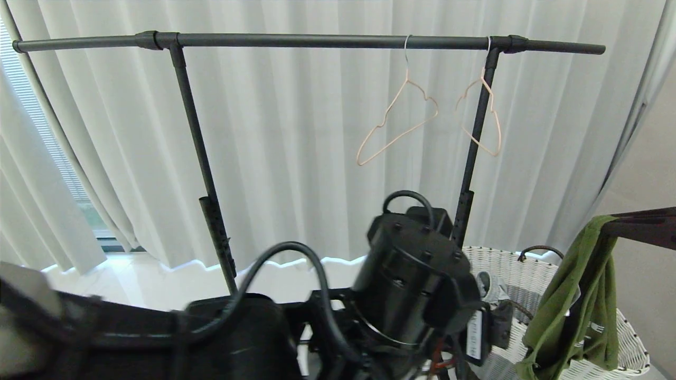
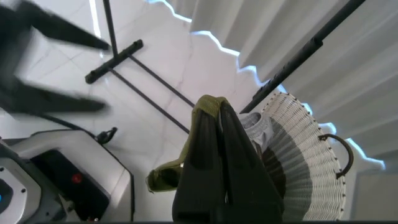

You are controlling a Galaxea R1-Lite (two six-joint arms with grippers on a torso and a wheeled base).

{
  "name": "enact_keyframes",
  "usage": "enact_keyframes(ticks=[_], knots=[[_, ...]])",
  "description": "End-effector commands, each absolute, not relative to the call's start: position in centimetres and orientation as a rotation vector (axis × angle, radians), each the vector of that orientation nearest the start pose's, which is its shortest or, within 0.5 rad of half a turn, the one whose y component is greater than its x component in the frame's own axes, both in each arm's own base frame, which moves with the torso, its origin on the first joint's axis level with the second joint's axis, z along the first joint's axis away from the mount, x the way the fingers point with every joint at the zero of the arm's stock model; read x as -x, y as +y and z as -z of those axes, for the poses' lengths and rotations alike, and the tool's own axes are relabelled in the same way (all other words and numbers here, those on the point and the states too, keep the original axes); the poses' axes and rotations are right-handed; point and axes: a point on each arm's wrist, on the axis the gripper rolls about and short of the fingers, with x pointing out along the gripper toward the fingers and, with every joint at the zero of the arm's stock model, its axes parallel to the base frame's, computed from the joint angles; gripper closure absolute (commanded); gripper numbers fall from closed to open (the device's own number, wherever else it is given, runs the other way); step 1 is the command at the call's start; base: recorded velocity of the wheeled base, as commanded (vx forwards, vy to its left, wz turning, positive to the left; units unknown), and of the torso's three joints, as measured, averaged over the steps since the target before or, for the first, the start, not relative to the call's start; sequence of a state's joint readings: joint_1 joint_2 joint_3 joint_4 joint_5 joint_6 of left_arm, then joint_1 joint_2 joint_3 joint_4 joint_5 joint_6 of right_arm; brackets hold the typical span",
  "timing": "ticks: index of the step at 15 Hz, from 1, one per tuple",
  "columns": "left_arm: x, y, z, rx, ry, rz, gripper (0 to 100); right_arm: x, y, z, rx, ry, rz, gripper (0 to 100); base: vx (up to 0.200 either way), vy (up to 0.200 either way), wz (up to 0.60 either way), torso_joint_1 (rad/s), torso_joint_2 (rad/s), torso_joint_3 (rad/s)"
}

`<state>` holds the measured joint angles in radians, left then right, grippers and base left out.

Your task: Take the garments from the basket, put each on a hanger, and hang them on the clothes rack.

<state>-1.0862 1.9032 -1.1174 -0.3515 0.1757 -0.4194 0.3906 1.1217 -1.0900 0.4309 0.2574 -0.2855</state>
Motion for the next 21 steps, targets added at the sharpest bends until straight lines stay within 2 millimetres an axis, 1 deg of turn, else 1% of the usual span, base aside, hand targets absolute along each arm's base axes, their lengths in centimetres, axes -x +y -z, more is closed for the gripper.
enact_keyframes(ticks=[1,3,6,7,8,9,11,15,16,18,19,20,21], knots=[[-18.0,-38.1,-12.7,0.102,0.592,0.827,0,-12.6,5.9,-29.4,0.295,0.377,-0.7,100,0.0,0.0,0.0,0.0,0.0,0.0],[-18.4,-40.3,-11.2,0.098,0.595,0.838,0,-12.7,5.9,-29.5,0.272,0.366,-0.694,100,0.0,0.0,0.0,0.0,0.0,0.0],[-19.2,-41.9,-8.6,0.078,0.616,0.829,0,-12.7,5.9,-29.7,0.254,0.355,-0.689,100,0.0,0.0,0.0,0.0,0.0,0.0],[-19.4,-42.1,-7.9,0.071,0.625,0.825,0,-12.7,5.9,-29.7,0.252,0.358,-0.689,100,0.0,0.0,0.0,0.0,0.0,0.0],[-19.8,-42.2,-6.7,0.057,0.641,0.808,0,-12.7,5.9,-29.7,0.245,0.359,-0.687,100,0.0,0.0,0.0,0.0,0.0,0.0],[-20.0,-42.1,-6.1,0.049,0.652,0.796,0,-12.7,5.9,-29.8,0.239,0.358,-0.686,100,0.0,0.0,0.0,0.0,0.0,0.0],[-20.0,-41.8,-5.5,0.049,0.669,0.772,0,-12.7,5.8,-29.8,0.235,0.356,-0.683,100,0.0,0.0,0.0,0.0,0.0,0.0],[-19.7,-41.2,-4.9,0.032,0.69,0.749,0,-12.7,5.8,-29.8,0.234,0.355,-0.683,100,0.0,0.0,0.0,0.0,0.0,0.0],[-19.7,-41.1,-4.9,0.029,0.686,0.739,100,-12.7,5.8,-29.8,0.234,0.355,-0.678,100,0.0,0.0,0.0,0.0,0.0,0.0],[-19.6,-40.7,-5.4,0.043,0.675,0.704,100,-12.7,5.7,-29.8,0.229,0.357,-0.67,100,0.0,0.0,0.0,0.0,0.0,0.0],[-19.5,-40.5,-6.2,0.065,0.662,0.687,100,-12.7,5.5,-29.8,0.228,0.358,-0.658,100,0.0,0.0,0.0,0.0,0.0,0.0],[-19.5,-40.1,-7.8,0.108,0.628,0.662,100,-12.9,5.5,-29.8,0.227,0.36,-0.648,100,0.0,0.0,0.0,0.0,0.0,0.0],[-20.1,-39.3,-10.3,0.185,0.583,0.63,100,-13.2,5.5,-30.0,0.225,0.337,-0.64,100,0.0,0.0,0.0,0.0,0.0,0.0]])
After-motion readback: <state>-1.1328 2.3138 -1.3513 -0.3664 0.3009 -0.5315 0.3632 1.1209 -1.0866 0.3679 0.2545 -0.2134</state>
